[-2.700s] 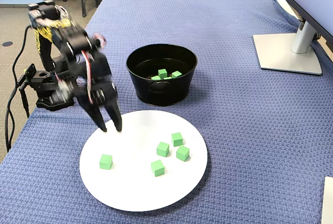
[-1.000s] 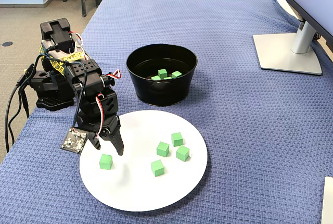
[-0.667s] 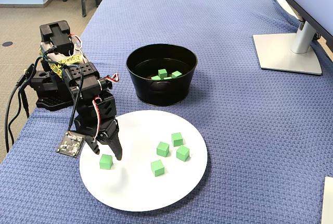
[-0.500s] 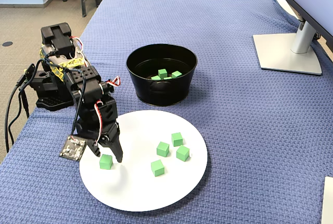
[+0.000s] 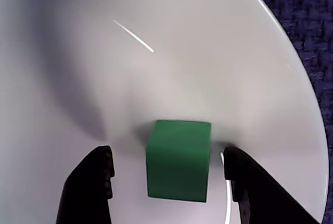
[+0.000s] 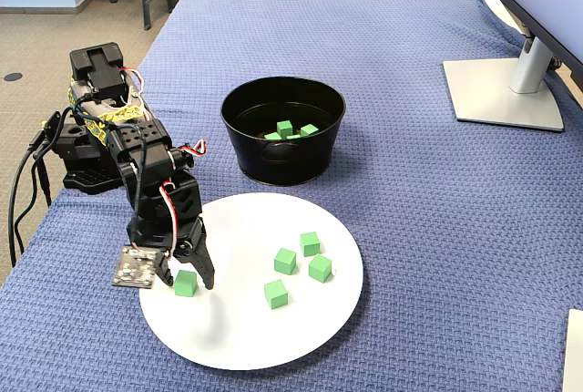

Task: Pick up the green cubes from the white plate and place them in the black recipient

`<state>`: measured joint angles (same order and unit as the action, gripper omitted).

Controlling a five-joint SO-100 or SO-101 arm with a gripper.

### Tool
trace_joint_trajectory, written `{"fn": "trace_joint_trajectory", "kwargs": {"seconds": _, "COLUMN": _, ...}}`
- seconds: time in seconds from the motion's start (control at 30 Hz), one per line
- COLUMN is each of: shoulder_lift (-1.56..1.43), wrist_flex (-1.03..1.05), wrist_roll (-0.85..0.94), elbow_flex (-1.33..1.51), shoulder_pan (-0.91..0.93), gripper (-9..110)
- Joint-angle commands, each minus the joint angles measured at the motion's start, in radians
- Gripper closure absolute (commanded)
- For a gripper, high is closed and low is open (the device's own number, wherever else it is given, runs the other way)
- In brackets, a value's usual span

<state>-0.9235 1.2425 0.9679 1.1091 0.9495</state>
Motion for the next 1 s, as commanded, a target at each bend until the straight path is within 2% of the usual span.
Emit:
{"fn": "trace_joint_trajectory", "kwargs": {"seconds": 0.0, "shoulder_lift": -0.044, "wrist_flex": -0.026, "wrist_roll": 0.063, "elbow_flex": 0.008, "shoulder_pan": -0.008, "gripper": 81}}
{"fn": "trace_joint_trajectory", "kwargs": {"seconds": 0.33, "shoulder_lift": -0.044, "wrist_flex": -0.083, "wrist_roll": 0.034, "elbow_flex": 0.041, "shoulder_pan": -0.003, "gripper": 84}}
{"fn": "trace_joint_trajectory", "kwargs": {"seconds": 0.37, "shoulder_lift": -0.046, "wrist_flex": -0.083, "wrist_roll": 0.034, "elbow_flex": 0.043, "shoulder_pan": -0.003, "gripper": 86}}
{"fn": "trace_joint_trajectory", "kwargs": {"seconds": 0.47, "shoulder_lift": -0.051, "wrist_flex": -0.100, "wrist_roll": 0.018, "elbow_flex": 0.051, "shoulder_pan": -0.002, "gripper": 101}}
{"fn": "trace_joint_trajectory", "kwargs": {"seconds": 0.67, "shoulder_lift": -0.086, "wrist_flex": -0.117, "wrist_roll": 0.012, "elbow_flex": 0.087, "shoulder_pan": 0.000, "gripper": 101}}
{"fn": "trace_joint_trajectory", "kwargs": {"seconds": 0.87, "shoulder_lift": -0.371, "wrist_flex": -0.354, "wrist_roll": -0.163, "elbow_flex": 0.348, "shoulder_pan": 0.012, "gripper": 101}}
{"fn": "trace_joint_trajectory", "kwargs": {"seconds": 0.97, "shoulder_lift": -0.540, "wrist_flex": -0.353, "wrist_roll": -0.241, "elbow_flex": 0.433, "shoulder_pan": -0.015, "gripper": 101}}
